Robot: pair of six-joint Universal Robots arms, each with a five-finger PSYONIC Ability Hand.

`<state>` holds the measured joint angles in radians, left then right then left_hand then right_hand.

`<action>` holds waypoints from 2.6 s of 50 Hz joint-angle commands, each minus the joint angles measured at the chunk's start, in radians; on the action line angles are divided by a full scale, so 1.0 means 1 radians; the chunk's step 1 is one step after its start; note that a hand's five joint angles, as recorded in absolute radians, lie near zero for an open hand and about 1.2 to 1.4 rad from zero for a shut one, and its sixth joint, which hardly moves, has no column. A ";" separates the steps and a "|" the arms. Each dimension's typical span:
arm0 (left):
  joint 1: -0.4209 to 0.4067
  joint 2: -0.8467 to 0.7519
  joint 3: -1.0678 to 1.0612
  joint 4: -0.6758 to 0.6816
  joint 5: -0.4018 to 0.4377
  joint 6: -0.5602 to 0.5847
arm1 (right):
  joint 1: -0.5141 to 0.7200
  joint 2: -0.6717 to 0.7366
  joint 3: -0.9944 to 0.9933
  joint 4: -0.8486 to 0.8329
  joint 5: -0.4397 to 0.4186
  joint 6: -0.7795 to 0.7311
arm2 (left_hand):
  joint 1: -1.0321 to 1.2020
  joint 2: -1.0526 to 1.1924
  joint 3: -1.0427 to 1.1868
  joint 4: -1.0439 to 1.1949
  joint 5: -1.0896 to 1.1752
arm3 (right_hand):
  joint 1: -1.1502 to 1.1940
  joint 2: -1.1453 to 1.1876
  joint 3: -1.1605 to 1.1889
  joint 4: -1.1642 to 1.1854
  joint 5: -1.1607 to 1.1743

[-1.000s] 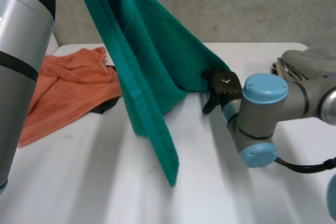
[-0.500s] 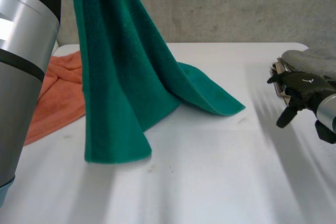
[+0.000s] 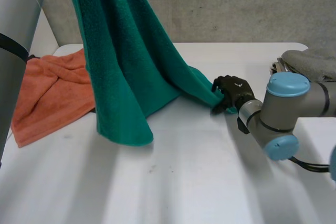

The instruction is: Fold the laundry.

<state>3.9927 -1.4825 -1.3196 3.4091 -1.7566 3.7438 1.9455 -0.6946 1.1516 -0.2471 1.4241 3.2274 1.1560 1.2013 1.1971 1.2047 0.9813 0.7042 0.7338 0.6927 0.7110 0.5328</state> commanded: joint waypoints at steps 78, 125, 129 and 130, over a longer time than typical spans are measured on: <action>0.345 -0.558 0.312 0.495 0.121 -0.099 | -0.277 -0.471 -0.258 -0.057 -0.085 -0.426 | 0.240 0.195 0.199 0.192 0.240 | 0.692 0.662 0.704 0.685 0.689; 0.059 -0.004 -0.191 0.400 0.249 -0.110 | 0.211 0.033 -0.213 0.111 -0.150 -0.006 | 0.240 0.195 0.199 0.192 0.240 | -0.497 -0.527 -0.486 -0.504 -0.500; 0.060 -0.005 -0.187 0.400 0.243 -0.110 | 0.210 0.052 -0.233 0.104 -0.088 0.000 | 0.240 0.195 0.199 0.192 0.240 | 0.689 0.660 0.701 0.683 0.686; 0.060 -0.007 -0.187 0.400 0.243 -0.110 | 0.205 0.040 -0.225 0.101 -0.067 -0.003 | 0.240 0.195 0.199 0.192 0.240 | 0.692 0.662 0.704 0.685 0.689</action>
<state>4.0511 -1.4842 -1.5159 3.8077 -1.5085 3.6340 2.1544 -0.6702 0.9447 -0.1290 1.2656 3.1913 1.1560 1.2036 1.2006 1.2047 0.9813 0.4110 0.4431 0.4191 0.4255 0.2571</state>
